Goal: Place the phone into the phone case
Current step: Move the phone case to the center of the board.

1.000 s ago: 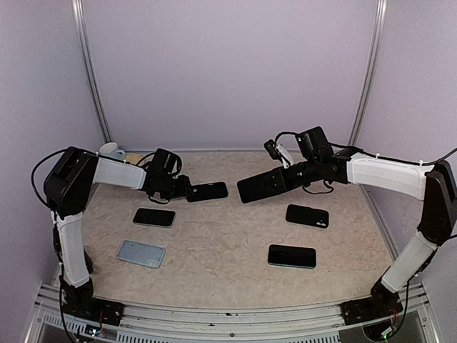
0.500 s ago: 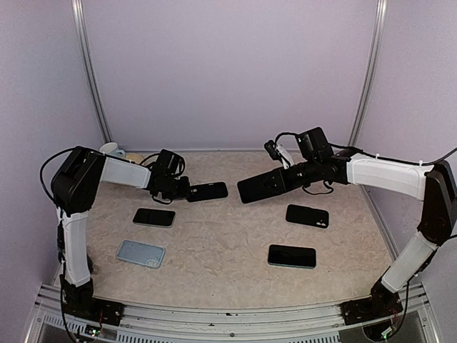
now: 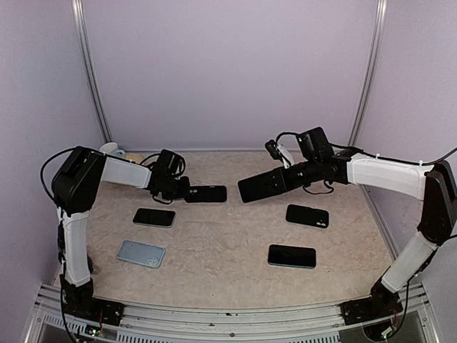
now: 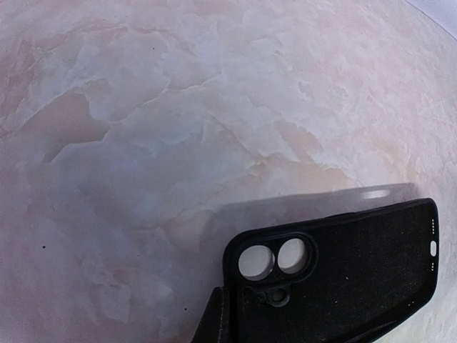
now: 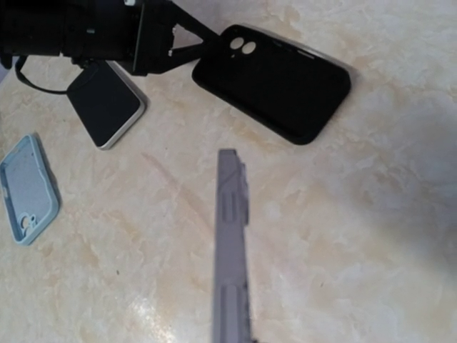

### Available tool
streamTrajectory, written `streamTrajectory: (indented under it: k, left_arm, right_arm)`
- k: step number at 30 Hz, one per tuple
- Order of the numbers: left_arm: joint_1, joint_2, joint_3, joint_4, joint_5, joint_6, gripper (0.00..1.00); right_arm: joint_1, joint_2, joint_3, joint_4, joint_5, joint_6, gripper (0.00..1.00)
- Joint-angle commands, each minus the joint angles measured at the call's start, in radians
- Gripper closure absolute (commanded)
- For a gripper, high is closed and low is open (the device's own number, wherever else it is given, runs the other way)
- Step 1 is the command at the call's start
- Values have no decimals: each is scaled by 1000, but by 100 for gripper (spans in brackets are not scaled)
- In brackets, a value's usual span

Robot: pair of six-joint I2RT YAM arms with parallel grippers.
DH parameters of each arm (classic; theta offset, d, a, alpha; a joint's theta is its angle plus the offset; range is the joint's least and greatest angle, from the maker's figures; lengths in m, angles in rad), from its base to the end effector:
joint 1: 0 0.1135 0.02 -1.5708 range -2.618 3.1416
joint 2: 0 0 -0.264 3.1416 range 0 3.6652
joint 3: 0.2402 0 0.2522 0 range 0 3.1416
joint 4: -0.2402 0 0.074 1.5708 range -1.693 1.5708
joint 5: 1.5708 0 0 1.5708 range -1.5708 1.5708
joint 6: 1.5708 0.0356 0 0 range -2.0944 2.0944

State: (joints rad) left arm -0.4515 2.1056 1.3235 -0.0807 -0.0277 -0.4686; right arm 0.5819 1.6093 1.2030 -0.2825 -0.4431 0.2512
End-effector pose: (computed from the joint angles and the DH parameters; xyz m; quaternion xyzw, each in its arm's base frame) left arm 0.3980 -0.1919 0.1273 -0.0128 0.9378 -0.1423 0.3163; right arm 0.2931 0.2111 0.2681 -0.2377 0.8548 0.3502 0.3004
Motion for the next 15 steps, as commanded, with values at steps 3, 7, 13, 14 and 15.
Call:
streamTrajectory:
  k: [3, 7, 13, 14, 15]
  left_arm:
    - [-15, -12, -5, -53, 1, -21, 100]
    - [-39, -36, -26, -68, 10, -62, 100]
    - [-97, -78, -83, -70, -2, -131, 100]
    - [-108, -87, -93, -68, -4, -145, 100]
    - [-120, -97, -104, -62, -5, -161, 100]
  right_arm:
    - [-7, -31, 5, 58, -2, 14, 100]
    - [-7, -31, 6, 63, -2, 25, 100]
    - [-7, -38, -1, 70, -5, 38, 100]
    - [-7, -40, -4, 72, -6, 43, 100]
    - [-8, -41, -7, 75, -6, 46, 100]
